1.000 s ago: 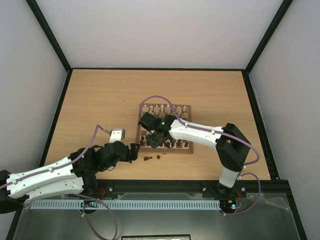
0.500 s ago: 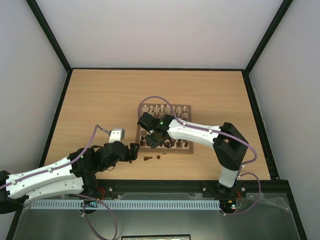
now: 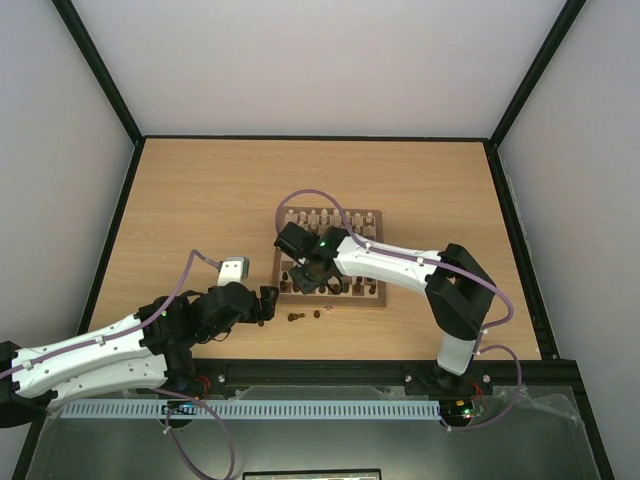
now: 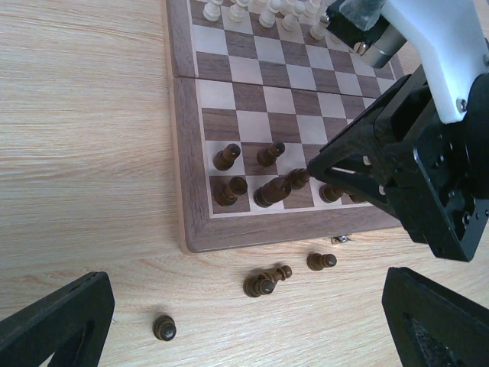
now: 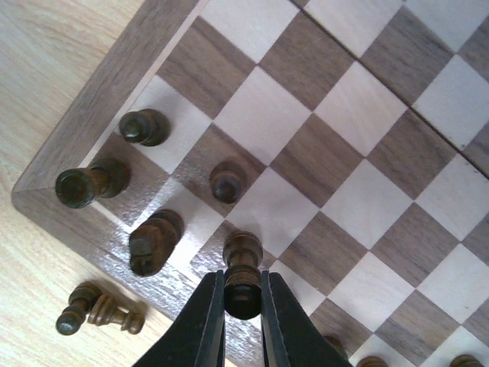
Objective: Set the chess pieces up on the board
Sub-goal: Pick up the chess piece from the chessboard, then place the chess piece on the chessboard.
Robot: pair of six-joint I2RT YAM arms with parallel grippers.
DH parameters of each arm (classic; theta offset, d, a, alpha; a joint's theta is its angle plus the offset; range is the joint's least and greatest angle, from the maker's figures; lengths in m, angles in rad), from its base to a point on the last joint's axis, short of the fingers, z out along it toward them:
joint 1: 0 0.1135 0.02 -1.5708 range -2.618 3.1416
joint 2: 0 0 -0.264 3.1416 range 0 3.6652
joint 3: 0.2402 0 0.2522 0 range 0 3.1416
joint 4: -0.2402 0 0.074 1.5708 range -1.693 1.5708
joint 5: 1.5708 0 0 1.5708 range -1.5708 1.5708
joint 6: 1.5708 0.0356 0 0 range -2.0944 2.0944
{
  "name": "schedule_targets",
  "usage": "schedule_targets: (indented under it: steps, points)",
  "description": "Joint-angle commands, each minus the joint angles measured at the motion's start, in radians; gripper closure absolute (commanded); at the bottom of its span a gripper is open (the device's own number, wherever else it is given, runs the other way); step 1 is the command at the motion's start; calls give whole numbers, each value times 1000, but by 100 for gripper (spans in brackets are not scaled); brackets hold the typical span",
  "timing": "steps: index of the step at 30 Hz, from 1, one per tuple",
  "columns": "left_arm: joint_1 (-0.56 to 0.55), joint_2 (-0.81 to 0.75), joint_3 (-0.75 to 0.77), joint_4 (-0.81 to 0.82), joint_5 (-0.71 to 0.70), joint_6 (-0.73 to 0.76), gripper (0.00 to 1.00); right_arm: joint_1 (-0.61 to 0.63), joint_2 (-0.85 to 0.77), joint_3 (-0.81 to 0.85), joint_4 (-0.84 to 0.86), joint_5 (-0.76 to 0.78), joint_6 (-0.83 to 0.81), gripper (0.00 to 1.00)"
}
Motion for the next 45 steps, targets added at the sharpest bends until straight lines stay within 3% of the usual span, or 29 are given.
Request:
schedule_targets:
  steps: [1,23,30,45]
  points:
    - [-4,-6,28,-27,-27,1,1,-31,-3,33,-46,40,-13,91]
    - [-4,5,25,-21,-25,6,1,-142,-98,-87,-23,82,33,89]
    - [-3,9,25,-16,-22,9,1,-146,-97,-104,-16,71,36,77]
    - [-5,20,29,-4,-18,18,1,-145,-144,-109,-40,90,42,66]
